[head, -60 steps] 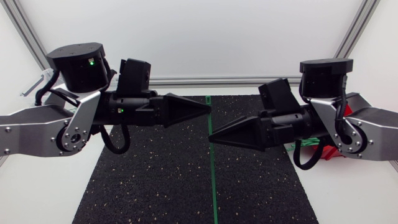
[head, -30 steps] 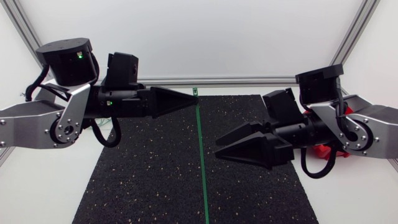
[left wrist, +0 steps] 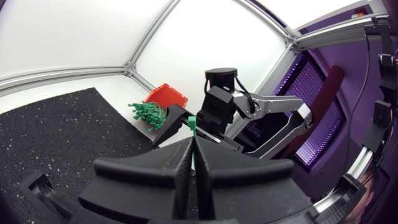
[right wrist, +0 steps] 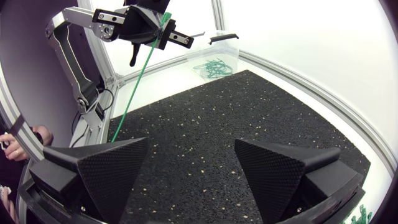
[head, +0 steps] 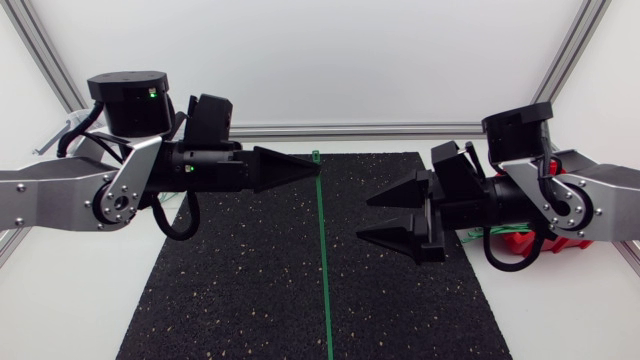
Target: Take a green cable tie from the red box, thread the tail through the head to close it, then place it in the transparent bin on the left.
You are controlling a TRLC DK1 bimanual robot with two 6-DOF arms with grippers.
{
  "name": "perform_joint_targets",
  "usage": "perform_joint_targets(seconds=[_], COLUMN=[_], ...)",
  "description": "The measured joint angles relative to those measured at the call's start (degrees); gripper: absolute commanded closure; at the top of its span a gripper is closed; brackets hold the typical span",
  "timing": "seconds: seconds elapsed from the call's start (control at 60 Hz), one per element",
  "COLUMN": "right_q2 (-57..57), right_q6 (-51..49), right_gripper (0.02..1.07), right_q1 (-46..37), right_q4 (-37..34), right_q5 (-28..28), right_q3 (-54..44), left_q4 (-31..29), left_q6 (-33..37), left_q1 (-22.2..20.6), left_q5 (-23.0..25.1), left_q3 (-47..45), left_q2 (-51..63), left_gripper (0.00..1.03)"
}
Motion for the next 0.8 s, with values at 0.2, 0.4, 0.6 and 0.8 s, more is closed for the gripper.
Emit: perform_joint_targets(seconds=[0.2,0.4,0.6,0.8], right_q2=[2.21,2.45,4.11,4.15], right_q6=[-5.57,-9.99,-15.39,-20.5], right_gripper=[0.05,0.06,0.06,0.06], right_q1=[-0.02,0.0,2.23,4.9], right_q4=[-2.03,-9.18,-22.67,-29.09], right_q5=[4.44,7.48,13.07,15.15], right_q3=[0.66,3.74,8.9,10.25], left_q4=[-6.05,-6.95,-6.95,-6.99], left_q6=[6.14,9.64,10.16,11.85], left_q1=[-0.59,-1.44,-1.29,-0.83], left_q5=[-4.42,-5.11,-1.29,1.7], left_q3=[0.74,0.74,1.55,2.32], left_q2=[0.0,0.0,0.13,0.59], left_gripper=[1.0,1.0,1.0,1.0])
